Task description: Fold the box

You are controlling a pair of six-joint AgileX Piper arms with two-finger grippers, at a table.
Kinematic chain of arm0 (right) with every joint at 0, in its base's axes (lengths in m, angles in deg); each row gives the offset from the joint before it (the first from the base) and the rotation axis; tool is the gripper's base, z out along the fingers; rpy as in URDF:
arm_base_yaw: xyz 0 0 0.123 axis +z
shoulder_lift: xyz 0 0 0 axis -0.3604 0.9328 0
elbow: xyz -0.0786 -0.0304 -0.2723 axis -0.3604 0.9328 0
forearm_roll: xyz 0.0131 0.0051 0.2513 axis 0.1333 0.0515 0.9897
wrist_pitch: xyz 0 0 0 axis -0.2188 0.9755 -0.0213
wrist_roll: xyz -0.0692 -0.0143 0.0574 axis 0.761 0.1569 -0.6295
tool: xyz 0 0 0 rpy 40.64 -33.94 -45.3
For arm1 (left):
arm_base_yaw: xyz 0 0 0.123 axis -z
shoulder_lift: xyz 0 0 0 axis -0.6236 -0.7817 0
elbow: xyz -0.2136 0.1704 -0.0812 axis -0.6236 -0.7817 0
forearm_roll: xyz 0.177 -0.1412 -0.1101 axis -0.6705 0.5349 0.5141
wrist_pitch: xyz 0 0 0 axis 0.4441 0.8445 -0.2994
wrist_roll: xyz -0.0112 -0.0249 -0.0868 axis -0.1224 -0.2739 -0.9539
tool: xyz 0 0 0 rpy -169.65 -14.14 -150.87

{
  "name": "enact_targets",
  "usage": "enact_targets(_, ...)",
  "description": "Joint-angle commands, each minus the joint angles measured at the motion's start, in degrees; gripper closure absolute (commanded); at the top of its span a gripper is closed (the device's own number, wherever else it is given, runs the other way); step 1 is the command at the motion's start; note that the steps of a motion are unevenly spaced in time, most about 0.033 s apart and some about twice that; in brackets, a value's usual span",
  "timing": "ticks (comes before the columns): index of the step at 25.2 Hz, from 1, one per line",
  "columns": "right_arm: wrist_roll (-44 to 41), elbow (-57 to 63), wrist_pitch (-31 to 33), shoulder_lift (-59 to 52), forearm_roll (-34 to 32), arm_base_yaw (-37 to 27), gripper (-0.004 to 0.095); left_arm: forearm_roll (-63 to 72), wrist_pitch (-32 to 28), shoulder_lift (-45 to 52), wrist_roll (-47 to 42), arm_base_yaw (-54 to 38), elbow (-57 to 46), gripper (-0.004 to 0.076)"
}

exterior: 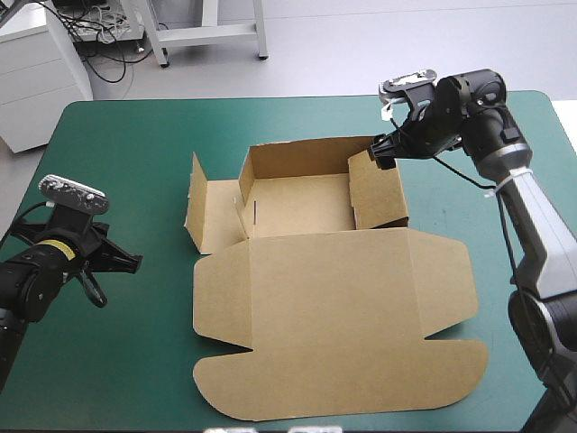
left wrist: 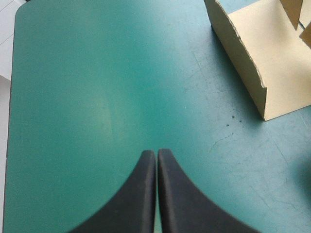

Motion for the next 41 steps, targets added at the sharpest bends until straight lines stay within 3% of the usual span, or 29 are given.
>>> enact_targets(1,-0.4,-1.7,0.1,1.1,0.5,-0.2,0.0056,0.1,-3.6,0.7,-0.9,0.0,1.7,0.073)
enact_targets(11,-0.8,-1.7,0.1,10.7,7.2,-3.8,0.0123,0.1,-3.2,0.7,-1.1,0.0,1.7,0.073)
enact_targets(18,0.2,-1.7,0.1,12.1,7.4,-4.8,0.0221,0.1,-3.4,0.7,-1.2,0.0,1.7,0.073)
enact_targets(20,0.3,-1.7,0.1,12.7,7.5,-4.8,0.0284,0.1,-3.5,0.7,-1.2,0.0,1.7,0.073)
enact_targets(28,1.8,-1.7,0.0,12.9,9.1,-4.8,0.0724,0.1,-3.5,0.7,-1.2,0.0,1.7,0.073)
enact_targets(33,2.7,-1.7,-0.3,12.9,9.9,-4.8,0.092,0.8,-3.5,0.7,-1.6,0.0,1.7,0.073)
enact_targets(37,3.1,-2.2,0.1,12.6,10.3,-5.7,0.093,1.7,-3.1,0.7,-1.7,0.0,1.7,0.073)
enact_targets(41,7.8,-2.5,0.1,9.4,16.7,-8.7,0.093,1.7,-1.4,0.7,-1.7,0.0,1.7,0.073)
